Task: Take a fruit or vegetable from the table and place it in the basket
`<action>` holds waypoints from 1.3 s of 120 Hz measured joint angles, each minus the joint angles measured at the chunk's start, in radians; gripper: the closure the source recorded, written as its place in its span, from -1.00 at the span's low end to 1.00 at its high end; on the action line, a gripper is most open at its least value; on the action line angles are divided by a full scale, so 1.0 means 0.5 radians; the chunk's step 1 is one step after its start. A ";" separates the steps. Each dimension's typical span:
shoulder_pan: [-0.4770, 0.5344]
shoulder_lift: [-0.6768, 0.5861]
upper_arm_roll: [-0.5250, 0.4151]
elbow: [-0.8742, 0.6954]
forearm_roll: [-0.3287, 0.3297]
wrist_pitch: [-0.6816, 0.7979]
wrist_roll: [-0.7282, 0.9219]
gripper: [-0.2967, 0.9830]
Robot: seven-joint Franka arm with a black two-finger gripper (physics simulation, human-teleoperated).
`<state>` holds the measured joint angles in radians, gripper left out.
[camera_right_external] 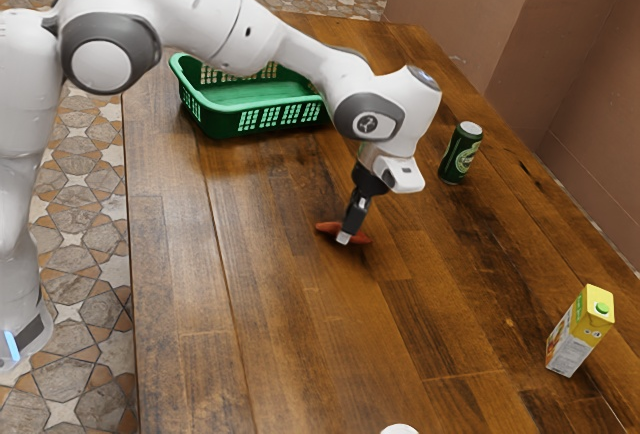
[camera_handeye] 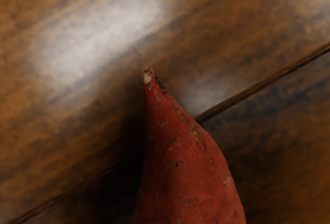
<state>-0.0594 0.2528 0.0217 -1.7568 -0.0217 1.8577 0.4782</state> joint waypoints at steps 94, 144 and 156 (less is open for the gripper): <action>-0.001 0.004 -0.005 0.126 0.075 0.058 0.016 0.27; 0.049 -0.005 0.363 0.548 0.080 -0.085 0.000 0.24; 0.127 -0.019 0.396 0.628 0.107 -0.130 -0.002 0.24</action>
<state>0.0039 0.2434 0.2199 -1.4427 0.0317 1.7926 0.4771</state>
